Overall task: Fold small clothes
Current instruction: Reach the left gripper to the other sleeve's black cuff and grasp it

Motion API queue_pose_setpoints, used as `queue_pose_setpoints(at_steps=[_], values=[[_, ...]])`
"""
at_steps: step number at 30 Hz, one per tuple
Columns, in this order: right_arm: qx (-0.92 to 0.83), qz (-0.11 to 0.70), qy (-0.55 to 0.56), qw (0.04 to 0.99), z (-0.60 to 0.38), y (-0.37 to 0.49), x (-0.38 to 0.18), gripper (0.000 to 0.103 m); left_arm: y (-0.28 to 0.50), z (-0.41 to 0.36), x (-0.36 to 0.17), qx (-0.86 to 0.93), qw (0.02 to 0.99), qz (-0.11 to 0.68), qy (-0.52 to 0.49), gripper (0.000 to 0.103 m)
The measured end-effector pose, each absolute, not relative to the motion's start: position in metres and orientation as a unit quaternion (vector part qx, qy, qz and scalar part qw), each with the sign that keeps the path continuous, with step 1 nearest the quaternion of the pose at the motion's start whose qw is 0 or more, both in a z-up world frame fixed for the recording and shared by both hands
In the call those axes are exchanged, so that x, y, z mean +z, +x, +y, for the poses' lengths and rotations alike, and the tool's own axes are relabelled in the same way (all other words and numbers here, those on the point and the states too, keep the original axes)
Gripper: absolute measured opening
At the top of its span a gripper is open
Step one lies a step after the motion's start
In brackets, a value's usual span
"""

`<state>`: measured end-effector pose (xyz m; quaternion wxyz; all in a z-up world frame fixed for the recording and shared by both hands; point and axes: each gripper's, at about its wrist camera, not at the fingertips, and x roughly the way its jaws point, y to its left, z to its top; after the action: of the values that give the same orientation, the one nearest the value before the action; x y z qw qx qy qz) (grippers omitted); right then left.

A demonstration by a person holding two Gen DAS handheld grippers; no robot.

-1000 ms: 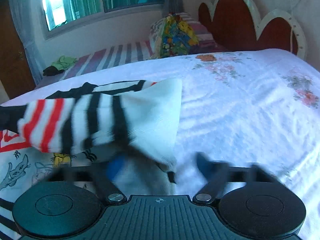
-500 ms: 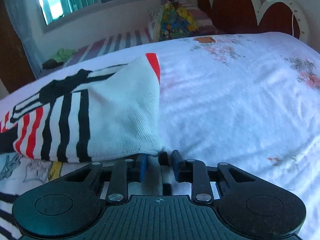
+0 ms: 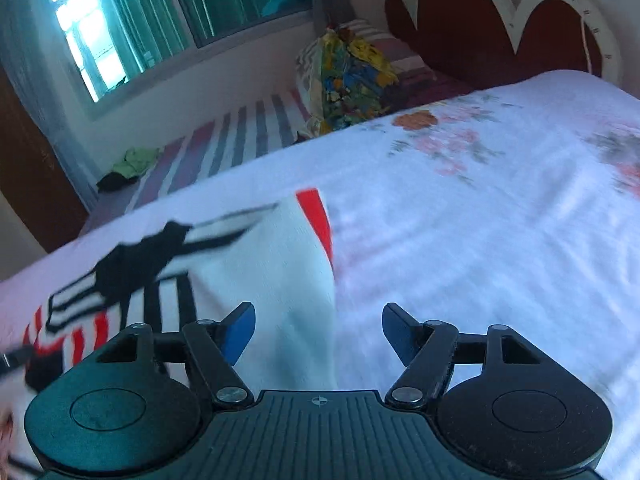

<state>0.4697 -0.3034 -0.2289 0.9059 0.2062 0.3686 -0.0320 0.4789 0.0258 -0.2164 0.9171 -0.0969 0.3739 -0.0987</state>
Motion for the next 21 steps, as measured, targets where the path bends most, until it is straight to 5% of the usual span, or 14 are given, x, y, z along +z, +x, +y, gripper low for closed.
queue_pose_setpoints(at_steps=[4,6,7,11,13,14,16,17,18,21], values=[[-0.038,0.378,0.225,0.898,-0.309,0.511,-0.244,0.069,0.485,0.034,-0.243,-0.085,0.912,0.392,-0.088,0.054],[-0.04,0.389,0.211,0.896,-0.305,0.523,-0.25,0.027,0.484,0.038,-0.248,-0.087,0.912,0.39,-0.091,0.054],[-0.044,0.397,0.201,0.894,-0.303,0.526,-0.253,0.017,0.484,0.04,-0.248,-0.088,0.912,0.388,-0.096,0.054],[-0.073,0.382,0.18,0.903,-0.305,0.523,-0.258,0.019,0.485,0.041,-0.247,-0.088,0.91,0.392,-0.097,0.054],[-0.082,0.386,0.173,0.903,-0.303,0.522,-0.254,0.03,0.485,0.039,-0.244,-0.085,0.909,0.397,-0.095,0.055],[-0.089,0.386,0.152,0.905,-0.297,0.518,-0.248,0.045,0.484,0.039,-0.24,-0.083,0.908,0.4,-0.096,0.058],[-0.083,0.371,0.128,0.916,-0.283,0.504,-0.235,0.059,0.48,0.042,-0.232,-0.076,0.907,0.4,-0.106,0.074],[-0.072,0.364,0.121,0.921,-0.275,0.496,-0.229,0.059,0.475,0.045,-0.226,-0.067,0.91,0.394,-0.109,0.09],[-0.059,0.364,0.115,0.923,-0.266,0.489,-0.223,0.059,0.47,0.049,-0.221,-0.057,0.915,0.385,-0.108,0.094],[-0.008,0.359,0.115,0.926,-0.23,0.469,-0.209,0.059,0.457,0.066,-0.209,-0.046,0.921,0.374,-0.098,0.095]])
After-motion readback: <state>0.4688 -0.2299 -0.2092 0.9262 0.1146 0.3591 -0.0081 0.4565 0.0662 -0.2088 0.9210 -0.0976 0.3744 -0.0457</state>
